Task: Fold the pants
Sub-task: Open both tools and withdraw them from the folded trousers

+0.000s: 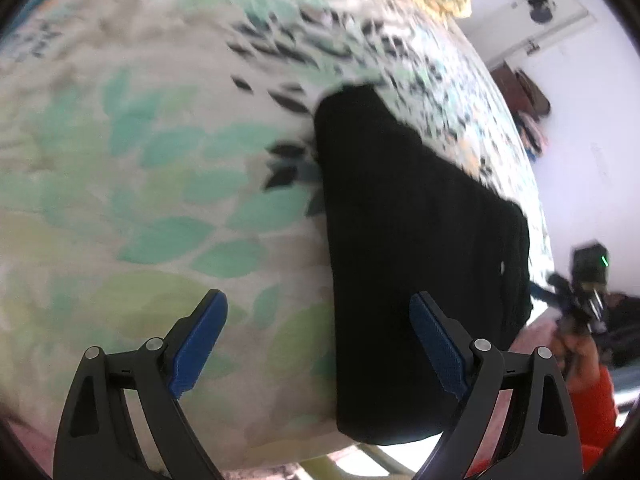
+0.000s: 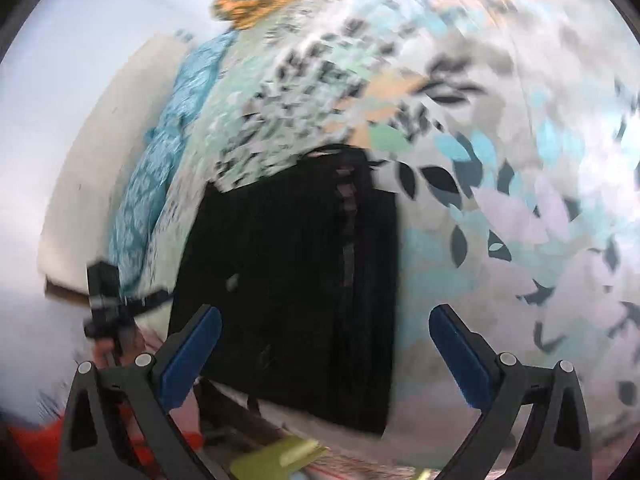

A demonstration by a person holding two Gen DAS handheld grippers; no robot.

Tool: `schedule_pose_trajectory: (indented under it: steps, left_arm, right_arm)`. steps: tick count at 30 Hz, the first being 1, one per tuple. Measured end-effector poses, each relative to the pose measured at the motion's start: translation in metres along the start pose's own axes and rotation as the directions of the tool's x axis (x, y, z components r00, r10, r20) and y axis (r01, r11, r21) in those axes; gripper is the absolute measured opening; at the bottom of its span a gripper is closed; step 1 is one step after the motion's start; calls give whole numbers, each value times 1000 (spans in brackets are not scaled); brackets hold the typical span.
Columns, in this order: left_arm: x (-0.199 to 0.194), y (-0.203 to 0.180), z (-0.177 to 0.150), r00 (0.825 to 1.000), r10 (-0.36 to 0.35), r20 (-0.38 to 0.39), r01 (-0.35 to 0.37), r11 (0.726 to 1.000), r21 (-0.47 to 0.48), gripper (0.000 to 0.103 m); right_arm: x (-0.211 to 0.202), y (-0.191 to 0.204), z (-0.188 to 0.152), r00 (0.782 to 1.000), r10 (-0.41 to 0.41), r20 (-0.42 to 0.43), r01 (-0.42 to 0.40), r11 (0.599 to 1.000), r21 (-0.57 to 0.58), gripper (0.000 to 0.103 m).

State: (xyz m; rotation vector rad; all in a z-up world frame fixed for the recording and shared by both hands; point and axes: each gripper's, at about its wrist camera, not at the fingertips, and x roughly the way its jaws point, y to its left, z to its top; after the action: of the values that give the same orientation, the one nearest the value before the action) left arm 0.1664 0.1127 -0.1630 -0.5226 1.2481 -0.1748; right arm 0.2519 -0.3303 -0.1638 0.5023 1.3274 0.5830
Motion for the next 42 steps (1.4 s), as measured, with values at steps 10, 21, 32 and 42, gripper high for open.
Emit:
schedule_pose_trajectory:
  steps: [10,21,32,42]
  left_arm:
    - [15,2,1,997,-64,35,66,996,-58,99]
    - [8,-44,12,990,-144,-4,144,990,8,25]
    - [3,-80,113,978,112,175,-126,989,73,37]
    - [-45,-90,13,748,409,523,-525,847,89,101]
  right_arm:
    - [43,0,-8,981,143,-135,-145,989,-9,74]
    - [16,26,1,968,248,-32,-249,968,-32,36]
    - [19,65,116,995,42,92,-30,991,-127,49]
    - [-40,70,33,883,-364,297,389,921,-29,103]
